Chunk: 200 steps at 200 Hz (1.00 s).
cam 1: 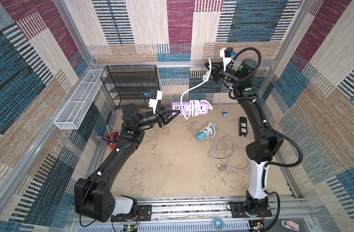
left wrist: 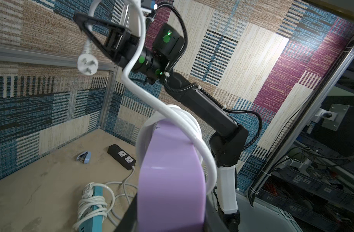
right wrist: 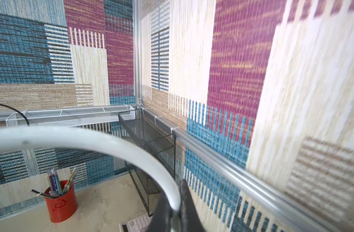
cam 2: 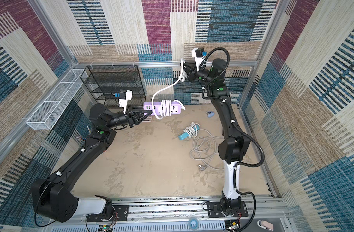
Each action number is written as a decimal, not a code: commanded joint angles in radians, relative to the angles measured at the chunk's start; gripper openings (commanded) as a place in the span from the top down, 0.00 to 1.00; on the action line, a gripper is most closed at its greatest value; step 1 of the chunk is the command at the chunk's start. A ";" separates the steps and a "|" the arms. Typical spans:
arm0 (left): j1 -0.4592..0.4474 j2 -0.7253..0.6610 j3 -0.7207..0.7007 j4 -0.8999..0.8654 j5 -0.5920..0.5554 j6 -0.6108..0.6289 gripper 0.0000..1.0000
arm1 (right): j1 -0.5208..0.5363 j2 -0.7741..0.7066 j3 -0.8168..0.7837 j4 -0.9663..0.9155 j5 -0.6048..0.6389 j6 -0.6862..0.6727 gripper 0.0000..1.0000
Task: Unwrap the cord wrapped around the power strip
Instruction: Unwrap the power cord from the power strip.
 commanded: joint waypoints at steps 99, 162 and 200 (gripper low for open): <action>0.051 -0.164 -0.021 -0.384 -0.612 0.414 1.00 | -0.015 -0.604 -0.757 -0.196 0.231 -0.087 1.00; 0.071 -0.239 -0.088 -0.338 -0.767 0.481 1.00 | 0.034 -0.708 -1.221 -0.212 0.377 0.057 1.00; 0.080 -0.270 -0.117 -0.298 -0.792 0.486 1.00 | 0.078 -0.719 -1.454 -0.179 0.471 0.164 1.00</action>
